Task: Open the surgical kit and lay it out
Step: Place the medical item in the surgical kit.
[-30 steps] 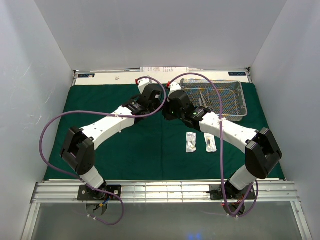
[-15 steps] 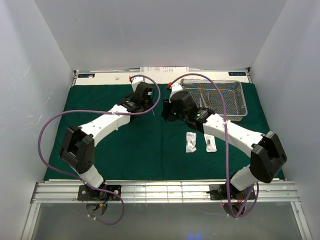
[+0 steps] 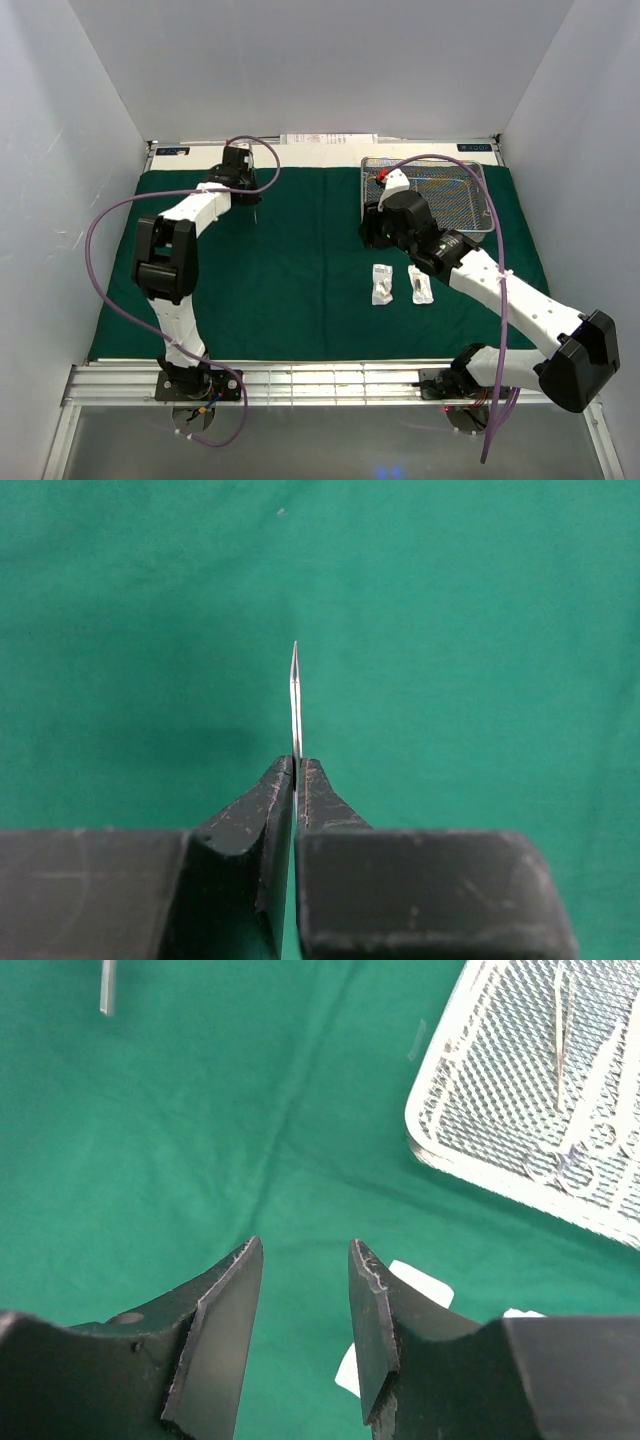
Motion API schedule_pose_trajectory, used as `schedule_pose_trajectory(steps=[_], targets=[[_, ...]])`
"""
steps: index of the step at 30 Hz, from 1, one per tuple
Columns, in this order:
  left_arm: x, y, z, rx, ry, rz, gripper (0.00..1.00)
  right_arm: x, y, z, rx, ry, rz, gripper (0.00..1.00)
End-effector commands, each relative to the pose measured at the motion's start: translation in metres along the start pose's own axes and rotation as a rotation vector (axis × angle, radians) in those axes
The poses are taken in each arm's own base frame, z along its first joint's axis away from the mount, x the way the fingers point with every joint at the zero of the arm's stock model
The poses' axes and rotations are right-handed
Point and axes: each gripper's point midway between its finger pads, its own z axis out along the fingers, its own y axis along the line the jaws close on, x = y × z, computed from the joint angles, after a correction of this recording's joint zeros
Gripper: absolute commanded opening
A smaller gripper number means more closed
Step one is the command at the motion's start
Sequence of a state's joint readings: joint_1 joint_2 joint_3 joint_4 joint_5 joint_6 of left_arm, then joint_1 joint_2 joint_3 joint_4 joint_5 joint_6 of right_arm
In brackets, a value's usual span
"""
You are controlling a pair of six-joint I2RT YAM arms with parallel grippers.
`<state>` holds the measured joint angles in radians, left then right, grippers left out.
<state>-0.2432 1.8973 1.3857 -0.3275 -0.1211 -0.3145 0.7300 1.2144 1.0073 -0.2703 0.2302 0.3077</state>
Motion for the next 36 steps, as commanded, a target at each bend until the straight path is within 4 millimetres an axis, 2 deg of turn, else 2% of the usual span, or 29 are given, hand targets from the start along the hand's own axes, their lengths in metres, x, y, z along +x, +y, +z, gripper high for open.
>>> schedule_pose_trajectory(steps=[1, 2, 4, 5, 6, 9, 11, 14, 26, 36], targets=[[-0.021, 0.001, 0.000, 0.099, 0.009, 0.085, 0.00, 0.006, -0.015, -0.008, 0.044, 0.012, -0.014, 0.46], [-0.016, 0.010, 0.010, 0.100, 0.037, 0.079, 0.00, 0.007, -0.017, -0.010, 0.044, 0.015, -0.011, 0.46], [-0.022, 0.016, 0.017, 0.107, 0.041, 0.110, 0.00, 0.012, -0.023, -0.010, 0.055, 0.029, -0.004, 0.46], [-0.015, 0.027, 0.027, 0.092, 0.077, 0.113, 0.00, 0.013, -0.025, -0.009, 0.056, 0.036, -0.001, 0.46], [-0.025, 0.030, 0.029, 0.092, 0.065, 0.118, 0.00, 0.014, -0.029, -0.009, 0.065, 0.039, 0.004, 0.46], [-0.023, 0.052, 0.042, 0.068, 0.090, 0.101, 0.00, 0.013, -0.038, -0.007, 0.092, 0.047, 0.010, 0.46], [-0.029, 0.065, 0.046, 0.063, 0.087, 0.079, 0.00, 0.014, -0.042, -0.006, 0.100, 0.055, 0.011, 0.46], [-0.029, 0.075, 0.052, 0.061, 0.100, 0.058, 0.00, 0.013, -0.048, -0.004, 0.108, 0.063, 0.017, 0.46], [-0.016, 0.086, 0.070, 0.063, 0.140, 0.075, 0.00, 0.018, -0.056, 0.007, 0.111, 0.098, 0.036, 0.46], [-0.015, 0.085, 0.073, 0.082, 0.153, 0.097, 0.01, 0.022, -0.058, 0.009, 0.109, 0.111, 0.037, 0.46]])
